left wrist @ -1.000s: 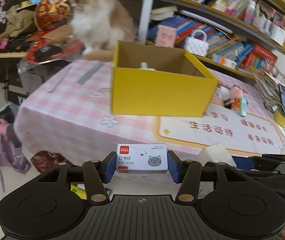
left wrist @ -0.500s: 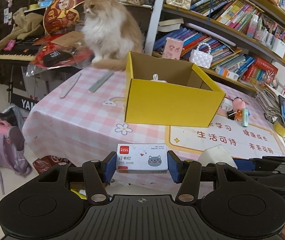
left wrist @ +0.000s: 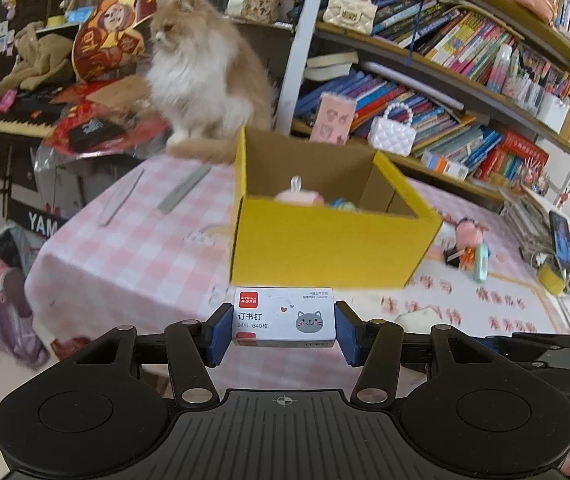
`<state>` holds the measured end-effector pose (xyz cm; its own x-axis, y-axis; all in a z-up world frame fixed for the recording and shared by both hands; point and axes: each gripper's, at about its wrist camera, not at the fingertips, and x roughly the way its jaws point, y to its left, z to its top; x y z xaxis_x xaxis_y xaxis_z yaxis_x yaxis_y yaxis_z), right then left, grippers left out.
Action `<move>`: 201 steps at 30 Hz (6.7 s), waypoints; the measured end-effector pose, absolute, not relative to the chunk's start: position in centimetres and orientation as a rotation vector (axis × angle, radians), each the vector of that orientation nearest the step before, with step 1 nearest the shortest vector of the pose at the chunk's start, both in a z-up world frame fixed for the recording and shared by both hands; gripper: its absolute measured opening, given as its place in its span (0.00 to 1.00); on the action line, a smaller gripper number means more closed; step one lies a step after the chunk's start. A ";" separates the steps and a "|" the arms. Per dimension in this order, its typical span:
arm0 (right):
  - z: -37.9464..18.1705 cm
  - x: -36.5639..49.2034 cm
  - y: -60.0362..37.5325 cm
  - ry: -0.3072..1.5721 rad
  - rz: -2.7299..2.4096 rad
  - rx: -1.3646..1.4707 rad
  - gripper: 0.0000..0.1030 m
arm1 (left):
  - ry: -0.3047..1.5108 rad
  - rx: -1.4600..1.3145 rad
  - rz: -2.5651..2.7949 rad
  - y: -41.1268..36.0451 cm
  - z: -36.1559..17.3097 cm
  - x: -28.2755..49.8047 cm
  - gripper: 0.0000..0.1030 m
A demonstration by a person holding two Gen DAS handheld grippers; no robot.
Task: Organize objects
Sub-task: 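Lift the staple box with the left tool while the right tool carries the cube toward the box, then lower the staple box and white cube into the yellow box with both tools, then withdraw both tools from the box and move toward the remaining items, then grasp the mint-green stapler with the left tool while the right tool grasps the blue bag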
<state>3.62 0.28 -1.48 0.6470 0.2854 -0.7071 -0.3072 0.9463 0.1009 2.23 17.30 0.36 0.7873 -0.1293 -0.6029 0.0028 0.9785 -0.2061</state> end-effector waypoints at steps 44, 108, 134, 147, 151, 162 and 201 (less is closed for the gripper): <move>-3.6 30.2 3.8 0.802 0.562 -0.471 0.36 | 0.787 -0.074 0.002 12.4 -2.9 30.0 0.52; -1.0 1.5 -2.0 0.667 0.215 -0.089 0.57 | 0.596 -0.151 0.068 14.0 0.2 0.1 0.94; -2.4 0.8 -12.6 0.745 -0.040 0.003 0.62 | 0.701 -0.118 -0.158 4.0 -1.5 3.8 0.94; -2.6 7.2 -20.4 0.786 -0.019 0.006 0.62 | 0.726 -0.100 -0.156 -4.2 -1.8 8.6 0.94; -2.7 9.5 -22.6 0.790 -0.001 0.007 0.62 | 0.733 -0.093 -0.140 -6.2 -2.0 10.3 0.94; -2.5 14.5 -28.1 0.762 0.042 0.066 0.62 | 0.742 -0.091 -0.082 -11.2 -1.7 14.3 0.94; -3.8 21.9 -35.2 0.762 0.004 0.077 0.62 | 0.907 0.075 -0.180 -21.7 -9.3 27.6 0.38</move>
<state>21.94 -35.22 -3.83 0.7238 0.0312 -0.6893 0.0249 0.9971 0.0713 27.55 -21.75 -9.31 0.6021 -0.1238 -0.7888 0.1875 0.9822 -0.0111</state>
